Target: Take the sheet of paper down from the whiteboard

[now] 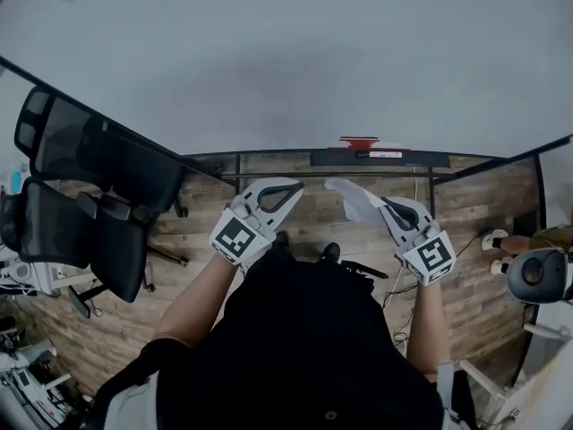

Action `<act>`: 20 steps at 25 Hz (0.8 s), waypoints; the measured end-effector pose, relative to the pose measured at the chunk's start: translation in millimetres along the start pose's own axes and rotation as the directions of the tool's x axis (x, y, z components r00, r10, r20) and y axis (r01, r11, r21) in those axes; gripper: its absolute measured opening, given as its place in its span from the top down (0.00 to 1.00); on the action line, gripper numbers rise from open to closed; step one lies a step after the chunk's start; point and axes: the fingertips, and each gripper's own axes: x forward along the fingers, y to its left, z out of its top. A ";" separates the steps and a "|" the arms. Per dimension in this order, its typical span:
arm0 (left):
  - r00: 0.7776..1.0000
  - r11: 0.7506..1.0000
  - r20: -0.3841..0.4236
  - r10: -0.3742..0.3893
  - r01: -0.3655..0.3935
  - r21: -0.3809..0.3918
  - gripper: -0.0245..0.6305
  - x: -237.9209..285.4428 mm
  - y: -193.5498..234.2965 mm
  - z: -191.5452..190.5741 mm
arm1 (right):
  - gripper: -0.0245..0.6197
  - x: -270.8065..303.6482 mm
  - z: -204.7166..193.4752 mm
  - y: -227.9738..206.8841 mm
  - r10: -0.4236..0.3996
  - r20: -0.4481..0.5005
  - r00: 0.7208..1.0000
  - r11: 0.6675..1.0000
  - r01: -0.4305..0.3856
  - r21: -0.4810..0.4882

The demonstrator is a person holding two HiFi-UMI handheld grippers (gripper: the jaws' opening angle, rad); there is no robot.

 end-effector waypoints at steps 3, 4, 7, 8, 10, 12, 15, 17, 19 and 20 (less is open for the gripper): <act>1.000 0.997 -0.013 -0.005 0.004 -0.075 0.94 1.9 -5.7 -29.0 | 0.93 8.5 -42.3 2.6 0.002 -0.042 0.999 0.999 0.001 0.052; 1.000 0.996 -0.024 -0.011 0.008 -0.094 0.95 2.0 -7.3 -38.6 | 0.93 10.9 -52.9 3.5 -0.001 -0.052 0.999 0.997 0.005 0.077; 0.997 0.990 -0.062 -0.034 0.025 -0.138 0.94 1.3 -15.2 -66.8 | 0.93 14.4 -74.4 8.9 0.004 -0.067 0.998 0.990 0.005 0.143; 0.997 0.988 -0.074 -0.039 0.027 -0.155 0.95 1.4 -17.7 -76.2 | 0.93 15.3 -79.1 10.9 0.008 -0.068 0.998 0.988 0.003 0.155; 0.995 0.981 -0.097 -0.038 0.019 -0.194 0.95 1.1 -21.8 -95.6 | 0.93 17.3 -88.3 15.3 0.016 -0.079 0.997 0.987 -0.003 0.162; 0.991 0.972 -0.128 -0.030 -0.001 -0.236 0.94 -1.3 -25.9 -117.5 | 0.93 18.9 -96.3 20.4 0.018 -0.094 0.995 0.986 -0.002 0.168; 0.986 0.952 -0.167 -0.010 -0.041 -0.303 0.94 -7.7 -30.9 -144.7 | 0.93 18.6 -98.9 26.5 0.016 -0.097 0.995 0.984 0.001 0.176; 0.985 0.937 -0.172 -0.005 -0.056 -0.345 0.94 -10.5 -32.6 -151.3 | 0.93 19.0 -96.8 26.8 0.015 -0.093 0.996 0.985 0.002 0.172; 0.985 0.926 -0.174 0.001 -0.066 -0.371 0.95 -11.5 -31.9 -150.8 | 0.93 19.6 -94.4 25.6 0.016 -0.092 0.996 0.986 -0.001 0.165; 0.985 0.924 -0.173 0.003 -0.069 -0.376 0.94 -11.7 -31.3 -149.8 | 0.93 19.7 -92.8 25.0 0.017 -0.092 0.996 0.987 -0.002 0.161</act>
